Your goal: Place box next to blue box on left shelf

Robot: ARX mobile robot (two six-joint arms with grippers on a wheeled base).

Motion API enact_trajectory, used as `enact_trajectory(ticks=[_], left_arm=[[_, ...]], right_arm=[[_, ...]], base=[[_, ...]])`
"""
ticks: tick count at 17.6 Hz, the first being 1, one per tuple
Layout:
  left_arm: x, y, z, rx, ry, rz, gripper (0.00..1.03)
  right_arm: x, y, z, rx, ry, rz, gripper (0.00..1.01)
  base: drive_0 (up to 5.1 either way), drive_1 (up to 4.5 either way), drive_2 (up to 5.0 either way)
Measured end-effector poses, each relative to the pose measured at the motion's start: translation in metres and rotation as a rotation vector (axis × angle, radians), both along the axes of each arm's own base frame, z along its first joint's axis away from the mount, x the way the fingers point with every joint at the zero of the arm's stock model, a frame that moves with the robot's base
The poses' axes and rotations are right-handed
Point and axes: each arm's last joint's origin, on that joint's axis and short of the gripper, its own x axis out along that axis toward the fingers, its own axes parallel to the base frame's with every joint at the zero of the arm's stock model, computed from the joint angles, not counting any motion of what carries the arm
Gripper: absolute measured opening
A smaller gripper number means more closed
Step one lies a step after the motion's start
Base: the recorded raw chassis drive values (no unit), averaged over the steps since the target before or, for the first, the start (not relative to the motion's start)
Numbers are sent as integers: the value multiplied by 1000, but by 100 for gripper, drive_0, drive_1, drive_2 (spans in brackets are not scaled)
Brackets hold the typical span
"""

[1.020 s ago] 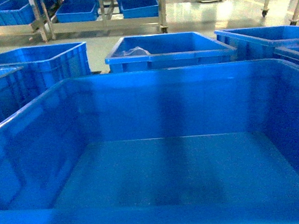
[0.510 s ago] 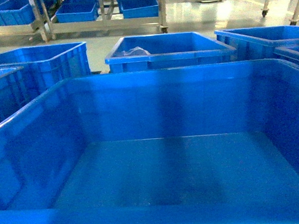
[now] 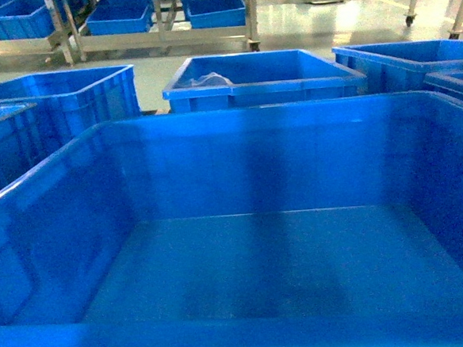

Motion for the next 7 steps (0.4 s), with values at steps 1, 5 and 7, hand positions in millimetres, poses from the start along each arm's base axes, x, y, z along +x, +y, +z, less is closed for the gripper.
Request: enact_trajectory(ticks=[1, 5, 7], left_arm=[[0, 0, 0, 0, 0, 0, 98], [0, 0, 0, 0, 0, 0, 98], [0, 0, 0, 0, 0, 0, 98]], right_arm=[[0, 0, 0, 0, 0, 0, 98], [0, 0, 0, 0, 0, 0, 98], [0, 0, 0, 0, 0, 0, 98]], base=[[0, 0, 0], [0, 0, 0], [0, 0, 0]])
